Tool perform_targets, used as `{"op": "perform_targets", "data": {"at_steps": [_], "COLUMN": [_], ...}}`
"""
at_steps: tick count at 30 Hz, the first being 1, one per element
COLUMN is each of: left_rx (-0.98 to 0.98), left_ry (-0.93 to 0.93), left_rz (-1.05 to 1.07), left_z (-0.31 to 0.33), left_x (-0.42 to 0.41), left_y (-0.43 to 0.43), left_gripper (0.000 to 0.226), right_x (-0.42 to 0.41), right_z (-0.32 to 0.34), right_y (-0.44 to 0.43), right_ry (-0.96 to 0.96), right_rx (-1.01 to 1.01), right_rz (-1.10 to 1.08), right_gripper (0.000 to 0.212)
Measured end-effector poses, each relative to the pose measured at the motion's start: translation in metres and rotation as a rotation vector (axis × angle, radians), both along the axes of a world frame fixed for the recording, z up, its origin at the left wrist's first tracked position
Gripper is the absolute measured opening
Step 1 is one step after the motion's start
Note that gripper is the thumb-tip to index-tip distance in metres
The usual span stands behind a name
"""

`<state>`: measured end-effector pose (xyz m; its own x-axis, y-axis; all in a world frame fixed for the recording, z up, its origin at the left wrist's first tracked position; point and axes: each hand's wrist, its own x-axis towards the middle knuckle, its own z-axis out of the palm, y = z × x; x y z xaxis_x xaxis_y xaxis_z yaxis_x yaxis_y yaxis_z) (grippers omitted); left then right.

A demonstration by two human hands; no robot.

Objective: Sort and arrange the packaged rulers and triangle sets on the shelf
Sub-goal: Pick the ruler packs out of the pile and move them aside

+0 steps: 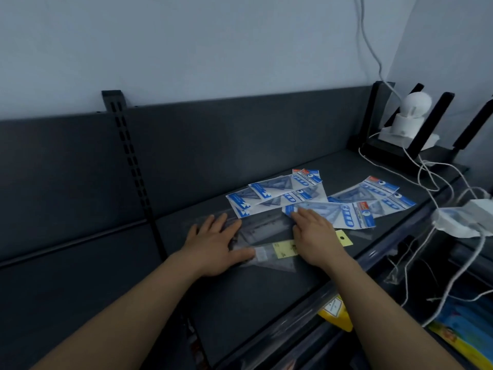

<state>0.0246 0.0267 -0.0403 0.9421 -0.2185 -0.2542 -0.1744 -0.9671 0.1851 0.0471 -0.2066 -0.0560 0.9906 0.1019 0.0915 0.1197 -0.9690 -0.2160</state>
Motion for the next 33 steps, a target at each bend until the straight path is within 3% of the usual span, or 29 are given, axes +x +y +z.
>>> {"op": "perform_targets", "data": {"at_steps": [3,6,9,13,17,19,22,24,28,33], "left_rx": [0.031,0.038,-0.051,-0.018,-0.095,-0.125,-0.156,-0.163,-0.172,-0.246], "left_ry": [-0.035,-0.117,-0.210,-0.170,-0.097,-0.038,0.041,0.072,-0.014,-0.007], "left_rz": [0.001,0.007,0.086,0.166,0.167,0.179,0.195,0.190,0.188,0.202], "left_z": [0.003,0.012,0.017,0.017,0.023,0.025,0.030,0.034,0.037,0.048], "left_x": [-0.003,-0.002,0.012,0.026,0.026,0.024,0.017,0.013,0.007,-0.003], "left_y": [0.009,0.018,0.015,-0.002,0.001,0.010,0.024,0.031,0.046,0.071], "left_gripper": [0.080,0.067,0.058,0.071,0.047,0.043,0.042,0.036,0.016,0.026], "right_x": [0.000,-0.014,-0.032,-0.036,-0.034,-0.030,-0.019,-0.013,-0.009,-0.009], "right_z": [0.004,0.015,0.031,0.029,0.025,0.027,0.034,0.037,0.039,0.044], "right_y": [-0.006,-0.003,0.004,0.015,0.026,0.027,0.030,0.033,0.042,0.053], "right_ry": [-0.038,-0.108,-0.014,0.094,0.137,0.166,0.207,0.268,0.285,0.308], "right_rx": [0.052,0.120,0.184,0.182,0.274,0.265,0.176,0.174,0.094,0.027], "right_rz": [-0.050,0.092,0.214,0.245,0.277,0.238,0.201,0.214,0.233,0.263], "right_gripper": [0.049,0.047,0.042,0.048,0.034,0.043,0.078,0.084,0.071,0.052]}}
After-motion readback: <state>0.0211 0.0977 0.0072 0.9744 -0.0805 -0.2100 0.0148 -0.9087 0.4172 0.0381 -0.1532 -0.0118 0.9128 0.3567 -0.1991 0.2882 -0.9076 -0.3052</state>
